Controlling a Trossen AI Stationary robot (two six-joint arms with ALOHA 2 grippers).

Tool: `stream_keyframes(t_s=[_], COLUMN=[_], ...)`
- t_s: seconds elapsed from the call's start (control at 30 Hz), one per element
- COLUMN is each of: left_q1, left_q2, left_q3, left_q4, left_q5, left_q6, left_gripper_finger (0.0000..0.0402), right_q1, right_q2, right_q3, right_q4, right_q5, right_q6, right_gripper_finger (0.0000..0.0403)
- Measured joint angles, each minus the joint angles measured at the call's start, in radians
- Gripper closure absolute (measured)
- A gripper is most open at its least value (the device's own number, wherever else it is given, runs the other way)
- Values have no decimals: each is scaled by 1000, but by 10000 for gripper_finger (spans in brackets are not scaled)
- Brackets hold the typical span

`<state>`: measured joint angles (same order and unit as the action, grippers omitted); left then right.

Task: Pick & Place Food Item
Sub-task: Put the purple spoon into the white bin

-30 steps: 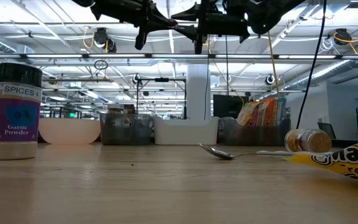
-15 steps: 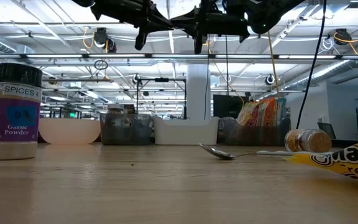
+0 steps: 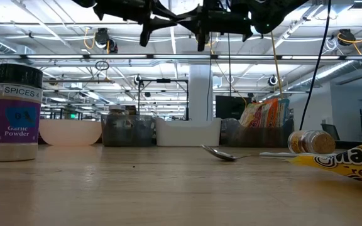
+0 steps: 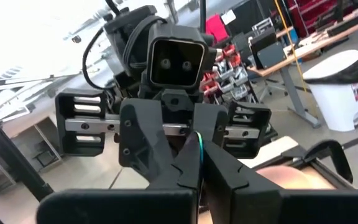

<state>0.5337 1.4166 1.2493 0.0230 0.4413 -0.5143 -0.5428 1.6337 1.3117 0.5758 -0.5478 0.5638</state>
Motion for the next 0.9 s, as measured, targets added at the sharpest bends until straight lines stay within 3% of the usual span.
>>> stream_keyframes(t_s=[0.37,0.6,0.9], left_q1=[33,36,13], left_q2=[0,-2,-2], left_q3=[0,1,1], left_q4=[41,39,45], left_q5=[55,51,-65], left_q6=[-10,-18,-15], left_gripper_finger=[245,210,204], right_q1=[-42,-81,-37], right_q2=[-29,-85,-100], right_q3=[-3,-2,-2], right_q4=[0,0,21], right_q5=[29,199,347], right_q6=[-2,-58,-124], right_gripper_finger=[403,403,403])
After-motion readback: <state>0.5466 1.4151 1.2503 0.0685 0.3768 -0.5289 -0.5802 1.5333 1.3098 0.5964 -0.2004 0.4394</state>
